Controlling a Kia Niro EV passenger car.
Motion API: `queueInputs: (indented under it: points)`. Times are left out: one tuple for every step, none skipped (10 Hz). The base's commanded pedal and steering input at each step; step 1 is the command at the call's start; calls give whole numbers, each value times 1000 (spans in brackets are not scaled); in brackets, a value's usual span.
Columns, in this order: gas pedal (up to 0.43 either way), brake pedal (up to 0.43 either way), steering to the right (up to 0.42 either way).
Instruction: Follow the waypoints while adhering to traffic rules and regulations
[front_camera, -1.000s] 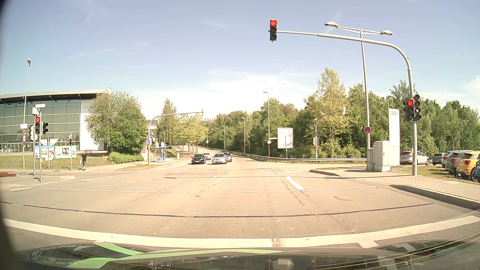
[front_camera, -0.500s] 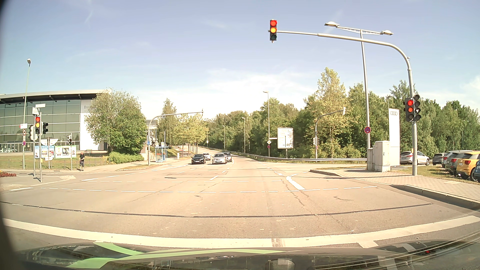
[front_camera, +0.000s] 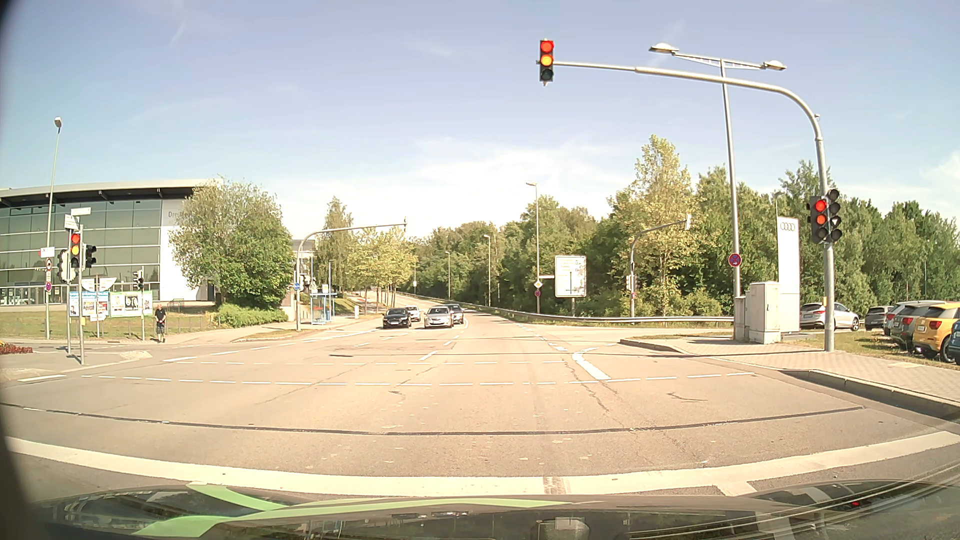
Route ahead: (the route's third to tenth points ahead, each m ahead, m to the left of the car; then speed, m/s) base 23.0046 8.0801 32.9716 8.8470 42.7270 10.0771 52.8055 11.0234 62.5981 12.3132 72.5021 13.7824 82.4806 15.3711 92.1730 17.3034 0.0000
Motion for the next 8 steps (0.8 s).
queueInputs:
  points:
    - [0,146,-5]
    - [0,67,-5]
    - [0,73,-5]
    - [0,0,-5]
    - [0,0,-5]
    - [0,0,-5]
    - [0,0,-5]
    - [0,0,-5]
